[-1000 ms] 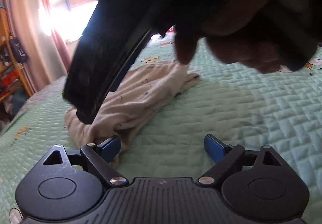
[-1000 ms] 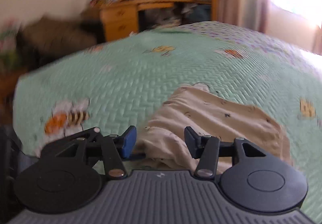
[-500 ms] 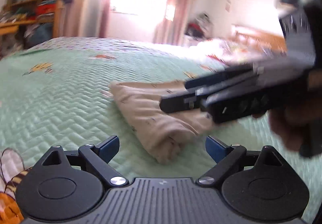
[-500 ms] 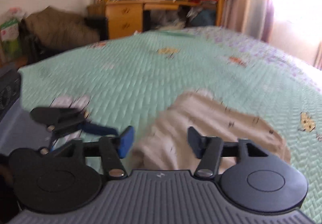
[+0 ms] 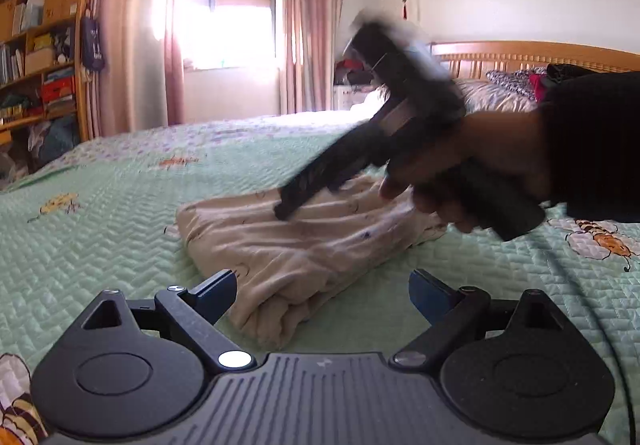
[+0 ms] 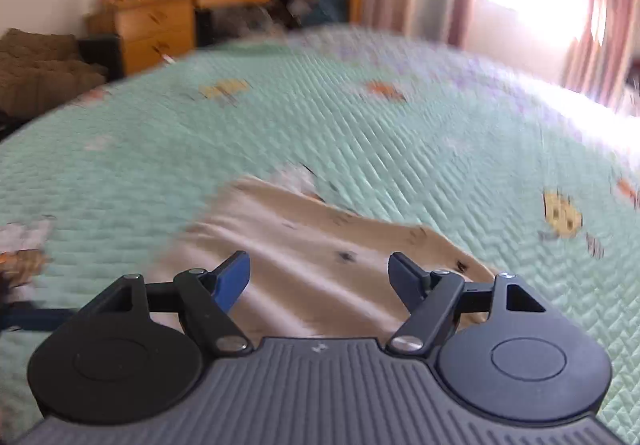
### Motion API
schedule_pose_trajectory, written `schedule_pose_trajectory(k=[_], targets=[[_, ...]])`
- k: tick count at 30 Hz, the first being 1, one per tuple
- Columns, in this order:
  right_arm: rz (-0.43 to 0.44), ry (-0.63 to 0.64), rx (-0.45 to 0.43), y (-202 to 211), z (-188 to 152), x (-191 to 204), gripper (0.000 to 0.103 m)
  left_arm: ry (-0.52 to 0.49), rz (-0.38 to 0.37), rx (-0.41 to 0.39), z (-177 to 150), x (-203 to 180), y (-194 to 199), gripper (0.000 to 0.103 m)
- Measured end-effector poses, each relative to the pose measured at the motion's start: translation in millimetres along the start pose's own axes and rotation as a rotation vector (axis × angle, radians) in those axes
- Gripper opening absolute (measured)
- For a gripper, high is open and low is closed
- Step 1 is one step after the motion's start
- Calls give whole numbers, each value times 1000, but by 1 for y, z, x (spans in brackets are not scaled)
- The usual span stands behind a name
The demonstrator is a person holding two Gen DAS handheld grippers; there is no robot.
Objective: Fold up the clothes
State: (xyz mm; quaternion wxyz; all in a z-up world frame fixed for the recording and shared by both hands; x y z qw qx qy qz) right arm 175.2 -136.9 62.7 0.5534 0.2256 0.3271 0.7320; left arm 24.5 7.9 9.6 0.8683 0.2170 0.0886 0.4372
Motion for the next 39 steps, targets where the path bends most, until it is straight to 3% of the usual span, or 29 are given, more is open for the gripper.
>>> schedule_pose_trajectory(k=[2, 3, 5, 6, 8, 11, 14, 15, 18, 20, 23, 25, 27, 28, 30, 32, 35, 38, 39], targets=[[-77, -60, 70, -26, -2, -29, 74, -9, -16, -36, 5, -4, 0, 94], [-52, -127, 55, -25, -1, -38, 69, -9, -29, -52, 7, -6, -1, 94], [-7, -263, -13, -6, 3, -43, 70, -2, -52, -66, 13, -7, -8, 94], [31, -264, -58, 4, 7, -33, 71, 3, -62, -68, 14, -10, -10, 94], [110, -176, -78, 9, 16, -3, 76, 10, -68, -37, 13, -11, -22, 94], [166, -13, -29, -10, 33, 39, 79, 37, -75, 69, 6, -7, -46, 96], [88, 129, 91, -53, 41, 50, 80, 93, -97, 119, 2, 2, -55, 97], [53, 145, 116, -63, 44, 46, 87, 106, -109, 127, 2, 3, -56, 98], [12, -5, 33, -42, 59, 27, 83, 87, -118, 142, 0, -1, -56, 102], [76, -14, -33, -21, 65, 37, 83, 60, -103, 154, 0, -5, -59, 102], [179, 114, 21, -19, 63, 75, 83, 42, -94, 161, -2, -11, -60, 102], [142, 288, 94, -38, 57, 99, 82, 46, -95, 158, -2, -8, -61, 102], [-18, 374, 143, -72, 61, 91, 82, 51, -91, 156, 0, -12, -62, 102], [-23, 307, 160, -83, 68, 76, 87, 53, -95, 155, 0, -12, -63, 102], [-24, 143, 160, -92, 82, 51, 83, 57, -103, 154, 1, -13, -63, 102], [5, 71, 72, -71, 88, 45, 80, 55, -105, 157, 1, -13, -65, 102], [99, 36, 20, -43, 82, 49, 81, 58, -108, 156, 1, -13, -66, 102], [69, 126, 110, -60, 64, 52, 82, 51, -99, 159, 2, -9, -66, 102], [4, 163, 134, -74, 65, 45, 82, 50, -96, 157, 2, -10, -65, 102]])
Point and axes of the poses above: each gripper's, at about its wrist camera, not at the fingertips, and y roughly against the way its jaws point, x to its left, z to its top, the point moved 7 cm from there along -y, roughly the way its jaws point, and after that the axes turned 6 degrees about x, right-handed, at the moved point
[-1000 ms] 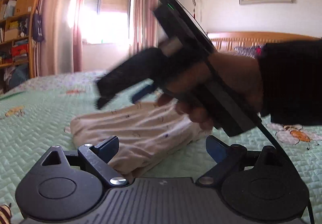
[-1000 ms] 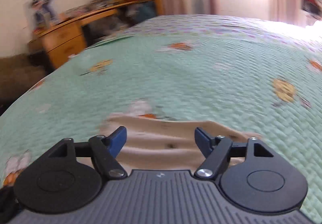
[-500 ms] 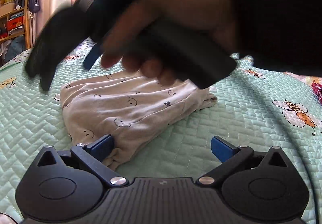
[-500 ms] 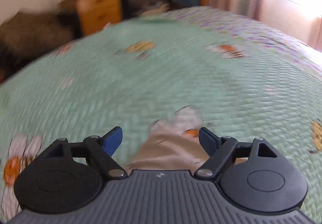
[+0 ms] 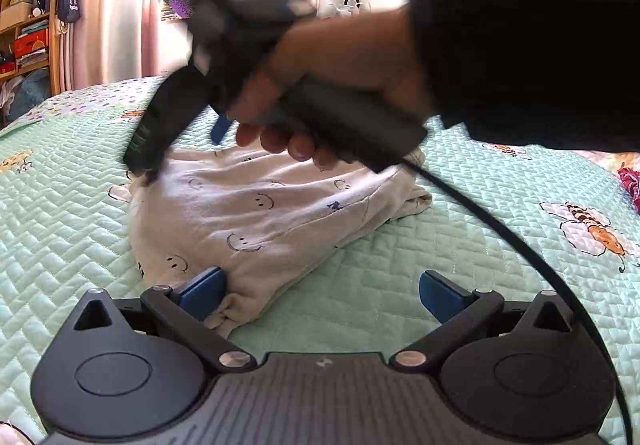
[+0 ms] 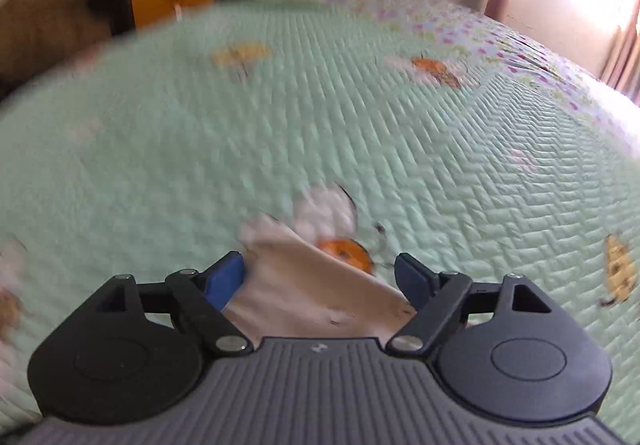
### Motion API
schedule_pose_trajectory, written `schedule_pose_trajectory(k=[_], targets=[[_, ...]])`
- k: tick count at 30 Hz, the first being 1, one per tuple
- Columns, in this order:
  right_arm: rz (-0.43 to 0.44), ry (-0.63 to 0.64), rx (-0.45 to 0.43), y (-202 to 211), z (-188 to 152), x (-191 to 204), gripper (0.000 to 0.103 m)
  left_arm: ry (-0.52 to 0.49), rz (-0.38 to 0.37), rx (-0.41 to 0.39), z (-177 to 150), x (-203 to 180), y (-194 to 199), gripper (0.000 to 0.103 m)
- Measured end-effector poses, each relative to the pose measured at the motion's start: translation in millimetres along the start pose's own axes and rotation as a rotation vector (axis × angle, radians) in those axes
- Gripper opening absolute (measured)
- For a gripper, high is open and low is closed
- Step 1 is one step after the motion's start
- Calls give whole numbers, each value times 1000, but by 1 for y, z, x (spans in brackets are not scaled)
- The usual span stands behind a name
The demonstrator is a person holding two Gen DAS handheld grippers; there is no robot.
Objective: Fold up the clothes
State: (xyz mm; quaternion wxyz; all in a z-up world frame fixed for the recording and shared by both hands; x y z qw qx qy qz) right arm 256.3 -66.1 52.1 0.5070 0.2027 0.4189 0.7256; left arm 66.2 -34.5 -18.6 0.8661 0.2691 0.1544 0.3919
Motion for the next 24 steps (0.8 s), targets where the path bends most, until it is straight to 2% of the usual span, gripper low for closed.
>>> schedule_pose_trajectory(k=[1, 3, 6, 8, 9, 11, 12, 14, 15, 17, 18, 19, 20, 22, 23, 24], targets=[[-43, -27, -8, -8, 4, -13, 82, 1, -1, -2, -1, 0, 0, 102], [-80, -199, -50, -8, 15, -45, 80, 8, -8, -5, 0, 1, 1, 102], [82, -345, -126, 18, 11, -49, 80, 7, -11, 2, -2, 1, 1, 102], [173, -226, -124, 33, -2, -18, 81, 2, -8, 7, -2, 1, 0, 102], [175, -149, -109, 31, -8, -5, 83, 0, -7, 6, -2, 1, 0, 102], [64, -32, -72, 12, -9, 1, 82, 1, -5, 1, -3, 1, 1, 102], [-19, -48, -65, 2, -5, -10, 82, 2, -4, -2, -3, 1, 2, 102], [-97, -222, -95, -1, 4, -45, 81, 8, -9, -5, -3, 2, 3, 102], [-94, -329, -122, 7, 5, -60, 81, 10, -12, -3, -3, 3, 4, 102], [18, -432, -183, 32, 0, -71, 80, 13, -19, 1, -3, 4, 4, 102], [74, -434, -205, 49, -9, -69, 81, 13, -20, 3, -3, 4, 4, 102], [90, -410, -216, 63, -20, -67, 81, 14, -22, 1, -4, 5, 4, 102], [73, -372, -223, 75, -35, -67, 83, 16, -23, 0, -4, 6, 4, 102], [-3, -305, -213, 84, -69, -73, 93, 17, -24, -3, -4, 6, 4, 102], [-52, -280, -198, 87, -87, -79, 93, 16, -22, -4, -4, 6, 4, 102], [-143, -289, -144, 80, -107, -100, 92, 14, -19, -6, -5, 6, 4, 102]])
Point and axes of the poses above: each gripper's, at about its wrist camera, not at the fingertips, and y roughly against the way its jaws point, x to its left, z to its top, the point moved 7 cm from there along -y, roughly the way its jaws point, and after that the axes turned 6 degrees about x, right-handed, at the moved point
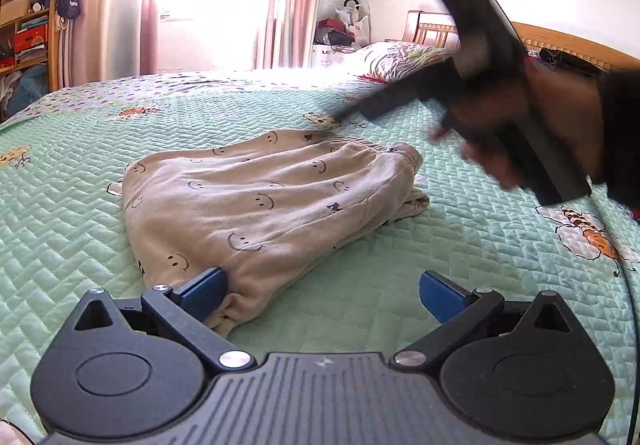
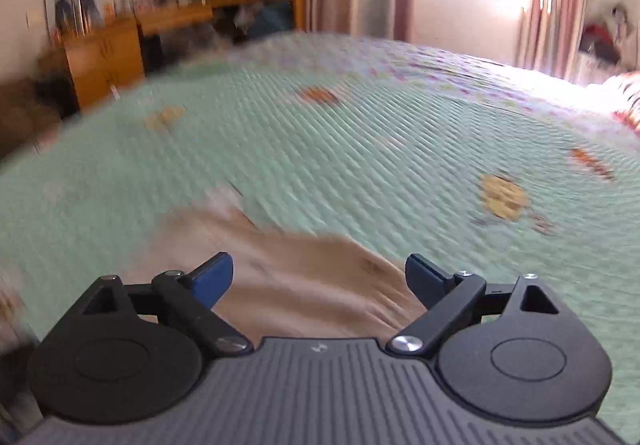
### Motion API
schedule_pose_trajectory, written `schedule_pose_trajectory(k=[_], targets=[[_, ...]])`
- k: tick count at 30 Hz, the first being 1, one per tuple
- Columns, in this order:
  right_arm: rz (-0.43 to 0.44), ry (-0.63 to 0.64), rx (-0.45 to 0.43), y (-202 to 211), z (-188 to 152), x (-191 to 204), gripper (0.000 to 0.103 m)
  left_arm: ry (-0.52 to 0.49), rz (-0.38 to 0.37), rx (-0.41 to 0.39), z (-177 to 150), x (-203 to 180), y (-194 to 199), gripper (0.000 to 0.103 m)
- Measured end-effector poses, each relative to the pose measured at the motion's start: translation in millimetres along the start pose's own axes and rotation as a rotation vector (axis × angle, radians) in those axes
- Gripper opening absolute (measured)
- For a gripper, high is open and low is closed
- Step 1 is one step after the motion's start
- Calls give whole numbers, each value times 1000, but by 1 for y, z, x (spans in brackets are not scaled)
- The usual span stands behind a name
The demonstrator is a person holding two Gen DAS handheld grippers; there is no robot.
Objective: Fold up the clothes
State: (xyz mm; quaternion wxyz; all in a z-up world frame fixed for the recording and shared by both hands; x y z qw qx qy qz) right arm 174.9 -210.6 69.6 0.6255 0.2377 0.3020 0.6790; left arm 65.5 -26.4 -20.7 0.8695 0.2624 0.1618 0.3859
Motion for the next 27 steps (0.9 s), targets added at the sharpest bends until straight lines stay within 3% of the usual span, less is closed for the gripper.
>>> schedule_pose_trajectory(k=[1, 4, 6, 10, 13, 16, 19, 24, 27], targets=[[-82, -19, 30, -5, -13, -24, 91, 0, -1, -4, 0, 0, 0, 102], [-101, -335, -19, 14, -36, -86, 87, 10, -11, -11, 0, 1, 0, 102], [21, -452, -110, 38, -44, -91, 87, 19, -16, -6, 1, 2, 1, 102], [130, -408, -156, 48, -52, -63, 89, 20, -18, -12, 2, 2, 3, 102], [177, -386, -103, 37, -60, -51, 90, 32, -26, -17, 2, 4, 4, 102], [121, -525, -113, 26, -82, -72, 90, 33, -26, -21, 2, 4, 5, 102], [268, -712, -244, 27, -115, -92, 89, 44, -30, -30, 4, 5, 7, 102], [259, -702, -278, 27, -113, -87, 90, 115, -46, -44, 7, 14, 11, 102], [282, -720, -286, 22, -112, -92, 90, 213, -79, -42, 11, 23, 13, 102]])
Point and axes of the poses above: each gripper's, at about its wrist camera, not at the fingertips, and y roughly against the way its jaws point, x to its left, z to its top, the point moved 7 cm from there along -y, roughly the way its jaws point, and after that the axes turned 6 degrees about x, right-handed, at the moved point
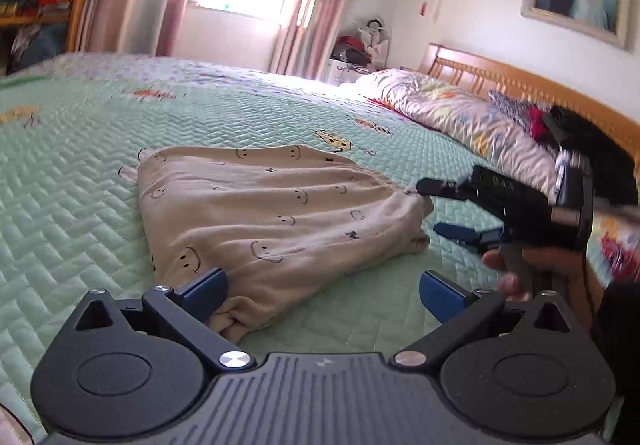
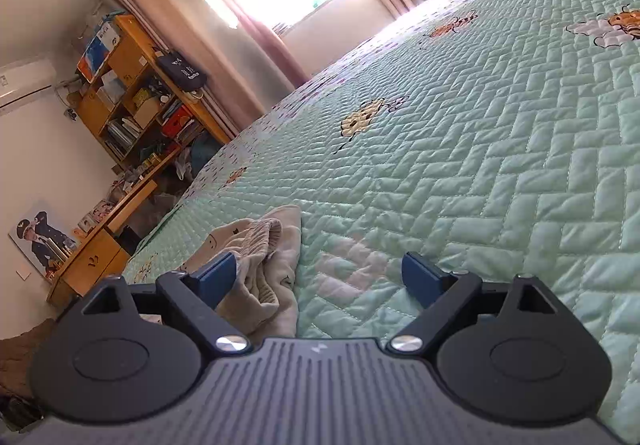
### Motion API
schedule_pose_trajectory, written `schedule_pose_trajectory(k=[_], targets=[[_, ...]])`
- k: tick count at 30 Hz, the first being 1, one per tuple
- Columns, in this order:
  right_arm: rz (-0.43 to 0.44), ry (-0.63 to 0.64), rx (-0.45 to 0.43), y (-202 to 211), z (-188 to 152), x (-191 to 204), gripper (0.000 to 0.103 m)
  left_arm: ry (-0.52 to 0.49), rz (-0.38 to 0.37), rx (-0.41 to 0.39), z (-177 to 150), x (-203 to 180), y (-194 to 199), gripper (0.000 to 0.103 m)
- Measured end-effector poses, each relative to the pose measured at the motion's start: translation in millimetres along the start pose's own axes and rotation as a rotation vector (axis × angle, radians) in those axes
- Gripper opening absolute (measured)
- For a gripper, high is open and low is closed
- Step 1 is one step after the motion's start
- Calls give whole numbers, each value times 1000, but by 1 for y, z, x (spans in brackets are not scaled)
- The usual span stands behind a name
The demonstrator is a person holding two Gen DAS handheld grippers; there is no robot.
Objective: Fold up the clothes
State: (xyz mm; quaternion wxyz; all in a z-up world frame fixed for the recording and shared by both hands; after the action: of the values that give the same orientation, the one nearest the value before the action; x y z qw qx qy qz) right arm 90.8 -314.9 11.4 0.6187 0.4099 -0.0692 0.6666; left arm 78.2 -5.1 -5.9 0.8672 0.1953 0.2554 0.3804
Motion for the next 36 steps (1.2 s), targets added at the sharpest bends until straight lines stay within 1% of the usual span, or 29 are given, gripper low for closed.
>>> schedule_pose_trajectory(k=[2, 6, 11, 20, 36], targets=[[-1, 1, 1, -2, 1, -1, 90, 55, -9, 6, 4, 4, 0, 102], [-6, 6, 4, -4, 1, 1, 90, 107, -13, 30, 10, 5, 2, 102], [-17, 16, 10, -4, 0, 1, 91, 197, -20, 60, 18, 12, 6, 102], [-41, 32, 17, -6, -2, 2, 91, 207, -2, 101, 16, 11, 5, 102], [-53, 39, 17, -11, -4, 2, 91, 204, 17, 115, 16, 10, 1, 102]])
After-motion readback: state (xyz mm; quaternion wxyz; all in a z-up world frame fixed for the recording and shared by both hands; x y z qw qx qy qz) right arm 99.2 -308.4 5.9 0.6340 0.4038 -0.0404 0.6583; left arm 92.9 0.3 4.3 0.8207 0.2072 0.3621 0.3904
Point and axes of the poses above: each gripper's, at about its wrist camera, not at the fingertips, and y roughly against the way its jaws point, x to its left, z to its top, the point moved 7 cm from there along -y, roughly the way its jaws point, and after that the axes turned 6 degrees about x, right-handed, at the moved point
